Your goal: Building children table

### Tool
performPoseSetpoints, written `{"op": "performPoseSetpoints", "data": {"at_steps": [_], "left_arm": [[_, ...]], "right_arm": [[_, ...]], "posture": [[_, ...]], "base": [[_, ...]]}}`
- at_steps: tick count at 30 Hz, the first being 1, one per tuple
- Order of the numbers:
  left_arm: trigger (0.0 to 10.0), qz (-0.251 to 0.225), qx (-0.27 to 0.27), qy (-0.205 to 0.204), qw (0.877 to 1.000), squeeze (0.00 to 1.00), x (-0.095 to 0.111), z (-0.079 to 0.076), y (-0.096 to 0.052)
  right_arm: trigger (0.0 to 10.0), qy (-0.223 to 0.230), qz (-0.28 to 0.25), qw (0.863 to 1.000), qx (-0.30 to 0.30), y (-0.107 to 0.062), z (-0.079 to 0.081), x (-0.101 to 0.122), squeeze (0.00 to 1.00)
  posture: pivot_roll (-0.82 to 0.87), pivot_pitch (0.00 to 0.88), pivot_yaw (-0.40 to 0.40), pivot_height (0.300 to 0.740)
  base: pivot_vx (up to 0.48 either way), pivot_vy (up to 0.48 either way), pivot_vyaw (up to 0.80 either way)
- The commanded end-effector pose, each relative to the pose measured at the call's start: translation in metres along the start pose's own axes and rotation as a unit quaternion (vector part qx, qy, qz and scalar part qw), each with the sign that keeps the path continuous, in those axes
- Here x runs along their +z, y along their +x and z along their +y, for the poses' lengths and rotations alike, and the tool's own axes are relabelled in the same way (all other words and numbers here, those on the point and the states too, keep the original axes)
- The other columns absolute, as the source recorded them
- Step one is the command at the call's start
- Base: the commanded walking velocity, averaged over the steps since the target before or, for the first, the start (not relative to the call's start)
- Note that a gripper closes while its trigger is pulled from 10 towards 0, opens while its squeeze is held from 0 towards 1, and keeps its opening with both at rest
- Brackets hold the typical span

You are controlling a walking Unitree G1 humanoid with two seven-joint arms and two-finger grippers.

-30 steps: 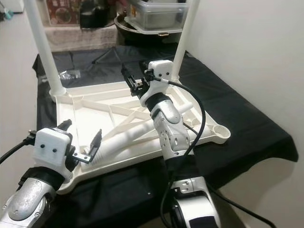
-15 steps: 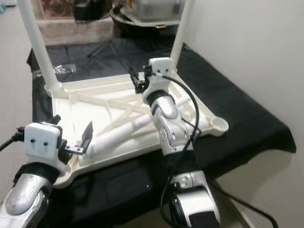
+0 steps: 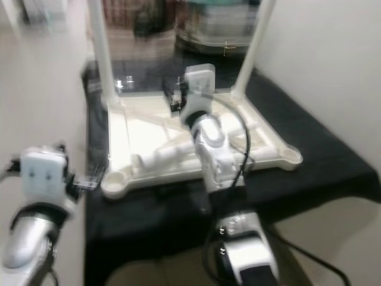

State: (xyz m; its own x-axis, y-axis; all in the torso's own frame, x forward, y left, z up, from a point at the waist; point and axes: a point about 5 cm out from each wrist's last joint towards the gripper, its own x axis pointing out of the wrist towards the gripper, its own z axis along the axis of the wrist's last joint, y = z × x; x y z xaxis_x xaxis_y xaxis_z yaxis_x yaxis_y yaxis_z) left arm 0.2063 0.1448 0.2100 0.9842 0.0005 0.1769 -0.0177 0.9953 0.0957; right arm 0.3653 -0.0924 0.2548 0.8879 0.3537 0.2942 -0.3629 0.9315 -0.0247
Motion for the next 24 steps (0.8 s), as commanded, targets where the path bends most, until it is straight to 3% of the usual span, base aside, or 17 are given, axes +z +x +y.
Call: {"op": "performPoseSetpoints", "data": {"at_steps": [1, 4, 8, 13, 18, 19, 24], "left_arm": [[10.0, 0.012, -0.008, -0.007, 1.000, 0.00, -0.004, -0.003, 0.000], [10.0, 0.018, -0.014, -0.014, 1.000, 0.00, -0.006, -0.005, -0.001], [10.0, 0.039, -0.061, -0.041, 0.997, 0.00, -0.013, -0.010, -0.002], [10.0, 0.057, -0.094, -0.041, 0.993, 0.00, -0.019, -0.001, -0.002], [10.0, 0.047, -0.061, -0.031, 0.997, 0.00, -0.018, 0.010, 0.004], [10.0, 0.039, -0.023, -0.020, 0.999, 0.00, -0.017, 0.016, 0.007], [10.0, 0.028, 0.015, -0.017, 0.999, 0.00, -0.015, 0.020, 0.010]], "right_arm": [[10.0, 0.003, -0.015, 1.000, -0.005, -0.003, -0.003, 0.005, 0.00], [10.0, 0.003, -0.018, 1.000, -0.004, -0.003, -0.003, 0.006, 0.00], [10.0, -0.001, -0.020, 1.000, -0.013, -0.003, -0.005, 0.007, 0.00], [10.0, -0.003, -0.019, 1.000, -0.023, -0.004, -0.008, 0.007, 0.00], [10.0, -0.002, -0.016, 1.000, -0.023, -0.004, -0.008, 0.006, 0.00], [10.0, 0.003, -0.016, 1.000, -0.016, -0.005, -0.006, 0.006, 0.00], [10.0, 0.007, -0.016, 1.000, -0.008, -0.006, -0.002, 0.006, 0.00]], "posture": [[0.01, 0.112, -0.085, 0.740], [0.01, 0.116, -0.085, 0.740], [0.01, 0.120, -0.083, 0.740], [0.01, 0.130, -0.085, 0.740], [0.00, 0.140, -0.082, 0.740], [0.00, 0.140, -0.082, 0.740], [0.00, 0.140, -0.082, 0.740]], "base": [[0.000, 0.000, 0.00], [0.000, 0.000, 0.00], [0.000, 0.000, 0.00], [0.000, 0.000, 0.00], [0.000, 0.000, 0.00], [0.000, 0.000, 0.00], [0.000, 0.000, 0.00]]}}
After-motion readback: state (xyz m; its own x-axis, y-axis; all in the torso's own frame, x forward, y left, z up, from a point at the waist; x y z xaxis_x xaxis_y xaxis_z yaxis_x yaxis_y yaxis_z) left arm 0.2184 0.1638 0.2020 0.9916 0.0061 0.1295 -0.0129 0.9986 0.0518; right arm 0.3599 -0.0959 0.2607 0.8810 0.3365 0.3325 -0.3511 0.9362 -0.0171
